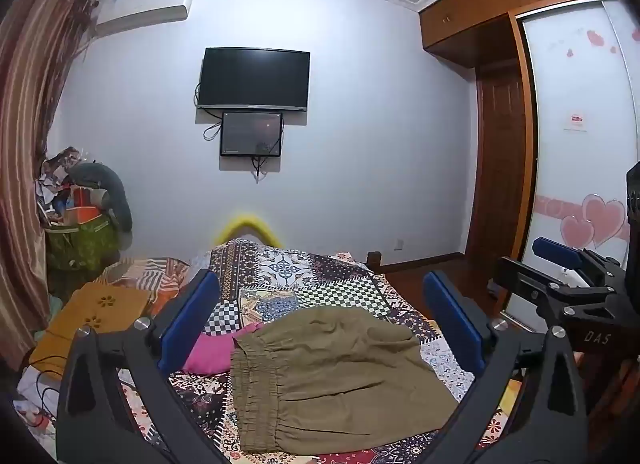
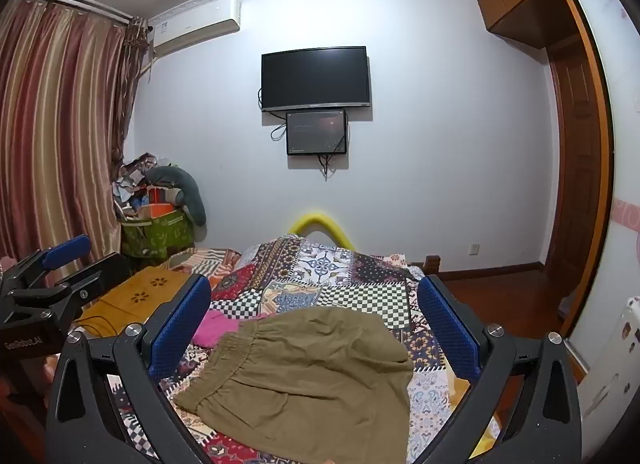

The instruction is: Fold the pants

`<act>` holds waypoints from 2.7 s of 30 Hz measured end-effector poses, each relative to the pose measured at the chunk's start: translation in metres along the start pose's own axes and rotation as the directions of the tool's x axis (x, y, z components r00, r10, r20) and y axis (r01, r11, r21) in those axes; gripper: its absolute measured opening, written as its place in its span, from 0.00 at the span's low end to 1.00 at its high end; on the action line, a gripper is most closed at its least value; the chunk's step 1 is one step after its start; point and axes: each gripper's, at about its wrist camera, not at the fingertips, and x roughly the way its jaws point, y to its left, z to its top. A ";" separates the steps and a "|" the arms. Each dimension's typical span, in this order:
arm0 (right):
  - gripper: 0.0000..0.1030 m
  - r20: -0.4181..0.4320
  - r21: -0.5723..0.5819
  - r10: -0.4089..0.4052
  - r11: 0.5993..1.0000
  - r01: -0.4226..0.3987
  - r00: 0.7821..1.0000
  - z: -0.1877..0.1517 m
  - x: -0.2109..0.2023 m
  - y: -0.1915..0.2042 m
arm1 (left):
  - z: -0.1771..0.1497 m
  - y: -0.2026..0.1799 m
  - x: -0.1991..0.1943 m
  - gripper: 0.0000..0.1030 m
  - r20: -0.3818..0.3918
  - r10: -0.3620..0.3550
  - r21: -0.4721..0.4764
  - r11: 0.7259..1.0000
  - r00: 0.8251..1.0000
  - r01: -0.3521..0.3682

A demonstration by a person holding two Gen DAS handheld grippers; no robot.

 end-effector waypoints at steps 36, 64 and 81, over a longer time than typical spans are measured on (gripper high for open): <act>1.00 -0.002 0.012 0.002 1.000 -0.002 1.000 0.000 0.001 0.001 | 0.004 -0.007 0.000 1.00 0.002 -0.007 0.016 1.000 1.000 0.007; 1.00 -0.003 0.013 0.002 1.000 -0.002 1.000 -0.001 -0.002 -0.005 | 0.004 -0.004 0.002 1.00 0.008 -0.010 0.017 1.000 1.000 0.010; 1.00 -0.008 0.013 0.001 1.000 -0.001 1.000 -0.003 -0.002 -0.006 | 0.004 -0.003 0.005 1.00 0.003 -0.022 0.011 1.000 1.000 0.022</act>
